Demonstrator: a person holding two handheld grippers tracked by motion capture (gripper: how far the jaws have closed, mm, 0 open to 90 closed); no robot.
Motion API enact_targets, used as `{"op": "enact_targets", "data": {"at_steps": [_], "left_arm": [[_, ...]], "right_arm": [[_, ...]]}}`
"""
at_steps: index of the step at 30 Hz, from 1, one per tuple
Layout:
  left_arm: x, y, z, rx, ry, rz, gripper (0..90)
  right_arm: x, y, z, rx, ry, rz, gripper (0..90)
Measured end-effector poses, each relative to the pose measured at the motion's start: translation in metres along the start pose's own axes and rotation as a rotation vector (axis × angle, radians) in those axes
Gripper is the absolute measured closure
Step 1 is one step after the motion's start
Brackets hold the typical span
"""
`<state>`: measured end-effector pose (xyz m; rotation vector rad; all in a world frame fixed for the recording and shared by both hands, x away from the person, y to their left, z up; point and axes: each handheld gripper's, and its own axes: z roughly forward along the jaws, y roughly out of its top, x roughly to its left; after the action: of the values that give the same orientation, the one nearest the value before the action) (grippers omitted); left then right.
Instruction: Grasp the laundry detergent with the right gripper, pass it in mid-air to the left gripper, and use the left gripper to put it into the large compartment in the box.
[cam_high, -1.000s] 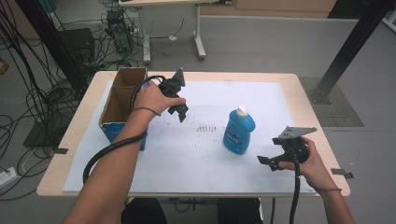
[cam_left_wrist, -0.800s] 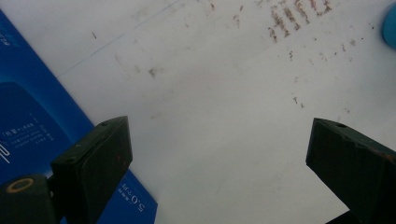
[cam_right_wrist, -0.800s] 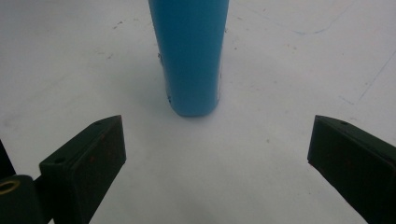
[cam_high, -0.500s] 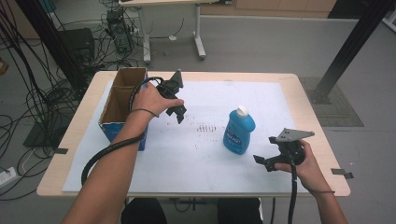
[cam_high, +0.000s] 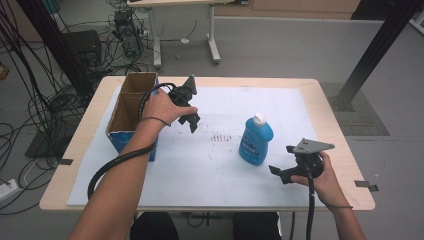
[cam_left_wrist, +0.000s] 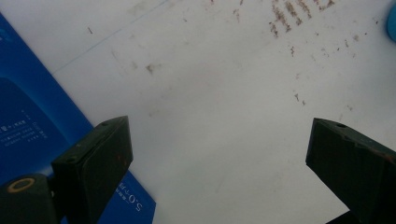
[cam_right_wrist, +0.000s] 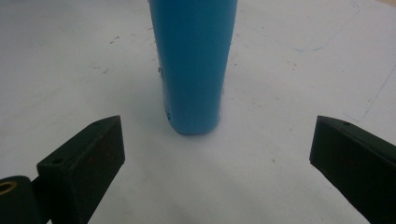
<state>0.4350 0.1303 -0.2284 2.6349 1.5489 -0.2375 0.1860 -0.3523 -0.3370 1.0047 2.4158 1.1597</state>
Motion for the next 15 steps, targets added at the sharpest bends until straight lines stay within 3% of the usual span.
{"op": "enact_targets", "data": {"at_steps": [15], "left_arm": [[-0.002, 0.000, 0.000, -0.001, 0.003, 0.010, 7.6]], "right_arm": [[0.003, 0.000, 0.013, -0.036, 0.009, 0.003, 2.9]]}}
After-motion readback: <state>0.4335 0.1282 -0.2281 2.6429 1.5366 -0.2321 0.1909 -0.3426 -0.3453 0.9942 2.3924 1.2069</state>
